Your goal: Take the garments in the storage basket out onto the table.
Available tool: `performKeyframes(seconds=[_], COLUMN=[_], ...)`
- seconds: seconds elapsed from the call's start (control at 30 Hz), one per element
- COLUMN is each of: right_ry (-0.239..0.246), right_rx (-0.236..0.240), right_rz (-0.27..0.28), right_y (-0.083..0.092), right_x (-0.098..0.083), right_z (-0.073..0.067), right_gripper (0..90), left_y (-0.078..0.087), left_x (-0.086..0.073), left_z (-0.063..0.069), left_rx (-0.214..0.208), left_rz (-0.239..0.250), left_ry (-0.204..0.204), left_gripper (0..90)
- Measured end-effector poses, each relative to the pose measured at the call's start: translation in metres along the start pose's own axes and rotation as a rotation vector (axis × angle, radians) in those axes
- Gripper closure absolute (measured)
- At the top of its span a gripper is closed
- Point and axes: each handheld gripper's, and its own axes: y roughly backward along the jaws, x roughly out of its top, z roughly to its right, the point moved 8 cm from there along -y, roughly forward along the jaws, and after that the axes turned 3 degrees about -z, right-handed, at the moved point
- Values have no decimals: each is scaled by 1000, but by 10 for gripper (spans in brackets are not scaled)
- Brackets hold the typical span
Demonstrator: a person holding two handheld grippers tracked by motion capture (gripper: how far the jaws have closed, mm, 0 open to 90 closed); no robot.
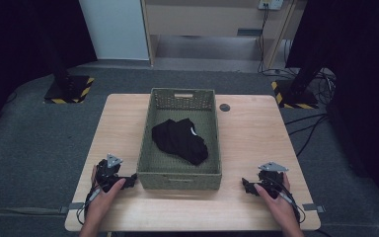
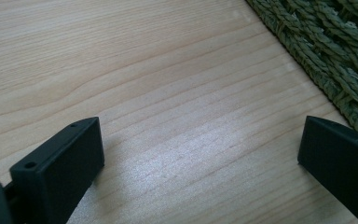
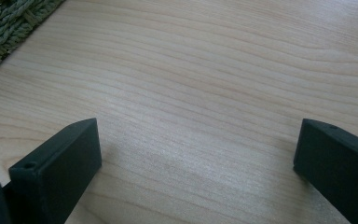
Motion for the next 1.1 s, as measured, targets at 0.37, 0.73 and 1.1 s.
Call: performKeyframes(seconds=[0.37, 0.73, 1.1], right_ry=[9, 26, 34], right_rx=[13, 23, 36], right_rz=[5, 14, 31], right_y=[2, 10, 25], right_x=[0, 6, 19], right_z=[-2, -6, -10], right_gripper=[28, 31, 31], left_y=[0, 0, 0], left_x=[0, 0, 0], left_z=[0, 0, 0], left_rx=[0, 0, 0], left_rz=[0, 0, 0], left_ry=[0, 0, 0], left_gripper=[0, 0, 0])
